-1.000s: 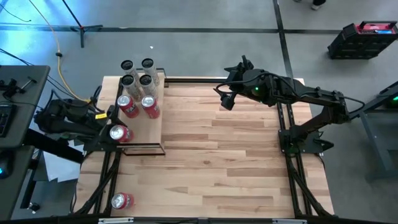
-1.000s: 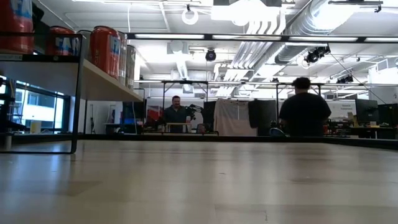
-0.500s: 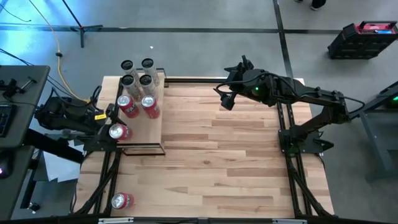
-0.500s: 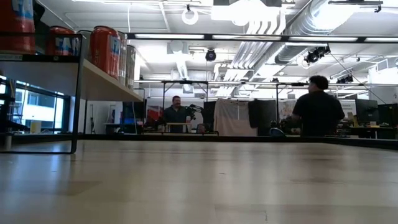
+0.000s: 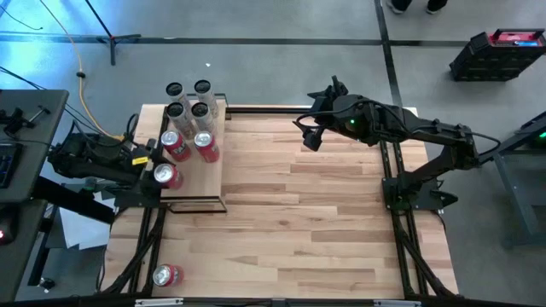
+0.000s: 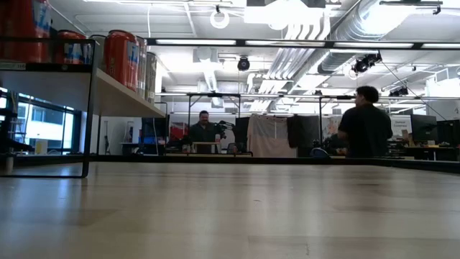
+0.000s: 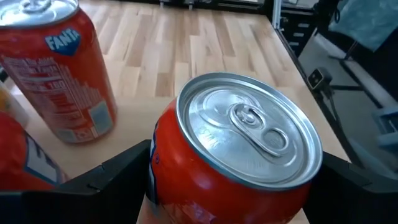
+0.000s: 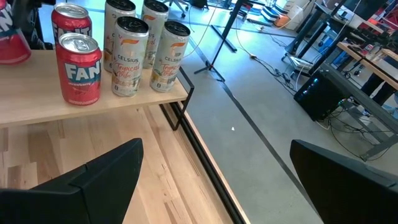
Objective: Place canned beverage on shelf
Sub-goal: Put the top red soda can on the shelf
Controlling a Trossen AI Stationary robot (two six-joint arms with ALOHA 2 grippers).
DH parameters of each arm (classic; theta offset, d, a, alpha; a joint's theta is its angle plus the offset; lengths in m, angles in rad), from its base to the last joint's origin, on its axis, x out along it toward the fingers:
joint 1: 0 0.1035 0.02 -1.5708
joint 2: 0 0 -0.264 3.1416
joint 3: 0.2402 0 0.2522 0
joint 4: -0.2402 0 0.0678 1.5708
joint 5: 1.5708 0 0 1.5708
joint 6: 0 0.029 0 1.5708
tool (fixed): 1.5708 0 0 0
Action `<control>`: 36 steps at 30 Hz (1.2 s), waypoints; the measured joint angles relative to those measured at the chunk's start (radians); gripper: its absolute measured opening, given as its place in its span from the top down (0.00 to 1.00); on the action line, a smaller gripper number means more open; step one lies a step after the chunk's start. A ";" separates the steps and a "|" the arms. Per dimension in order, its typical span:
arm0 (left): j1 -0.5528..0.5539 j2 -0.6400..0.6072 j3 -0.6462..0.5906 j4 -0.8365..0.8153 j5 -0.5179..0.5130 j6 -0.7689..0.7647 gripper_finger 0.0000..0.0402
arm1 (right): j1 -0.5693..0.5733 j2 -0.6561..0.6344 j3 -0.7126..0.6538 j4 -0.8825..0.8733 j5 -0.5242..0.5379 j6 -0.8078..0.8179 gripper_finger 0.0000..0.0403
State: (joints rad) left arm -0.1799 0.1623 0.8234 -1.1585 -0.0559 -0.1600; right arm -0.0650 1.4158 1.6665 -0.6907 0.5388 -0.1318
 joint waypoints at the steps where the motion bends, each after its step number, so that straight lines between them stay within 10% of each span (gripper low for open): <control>1: 0.000 0.000 -0.002 -0.001 0.000 -0.009 0.20 | 0.000 0.000 0.000 0.000 0.000 0.000 0.03; 36: -0.051 -0.097 -0.064 0.012 0.014 -0.126 0.12 | 0.000 0.000 0.000 0.000 0.000 0.000 0.03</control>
State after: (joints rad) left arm -0.2310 0.0650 0.7592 -1.1461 -0.0418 -0.2859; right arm -0.0649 1.4158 1.6665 -0.6910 0.5388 -0.1318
